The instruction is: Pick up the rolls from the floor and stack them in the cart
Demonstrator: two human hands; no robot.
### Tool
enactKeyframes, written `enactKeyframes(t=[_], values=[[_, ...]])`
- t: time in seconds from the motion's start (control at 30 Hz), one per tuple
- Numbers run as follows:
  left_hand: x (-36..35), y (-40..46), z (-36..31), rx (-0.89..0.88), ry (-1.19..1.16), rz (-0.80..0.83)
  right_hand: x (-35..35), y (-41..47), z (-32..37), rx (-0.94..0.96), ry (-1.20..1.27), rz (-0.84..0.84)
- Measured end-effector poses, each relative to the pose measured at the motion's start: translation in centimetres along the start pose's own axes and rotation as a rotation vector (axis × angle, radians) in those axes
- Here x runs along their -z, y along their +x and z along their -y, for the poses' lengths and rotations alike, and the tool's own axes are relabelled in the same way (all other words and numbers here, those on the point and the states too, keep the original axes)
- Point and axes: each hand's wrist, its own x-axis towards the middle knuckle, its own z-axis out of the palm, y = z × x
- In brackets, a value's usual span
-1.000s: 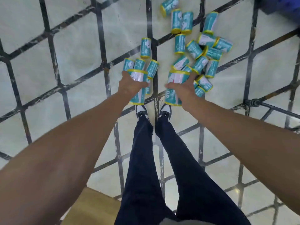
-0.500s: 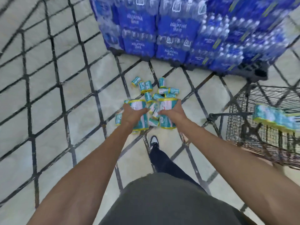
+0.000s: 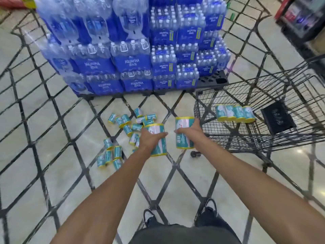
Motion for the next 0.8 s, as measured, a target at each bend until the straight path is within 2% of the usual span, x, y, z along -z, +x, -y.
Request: enactKeyframes(t=[0.27,0.4,0.57,0.8], values=[[-20.1,-2.7,-6.1,0.033,0.058,0.062,20.5,4.3,-2.5,-0.075,0.055,-0.017],[-27.6,-3.2,-8.6,0.035,0.06,0.064,28.4,7.7,-3.6,-0.103,0.068,-0.059],[-33.8,-1.6,-10.7,0.087,0.096,0.07,33.1,12.8,-3.1,-0.165,0.057,-0.039],[-39.9,7.5,-12.3,0.177,0.11,0.047,33.1,23.0,-1.4,-0.234,-0.032,-0.023]])
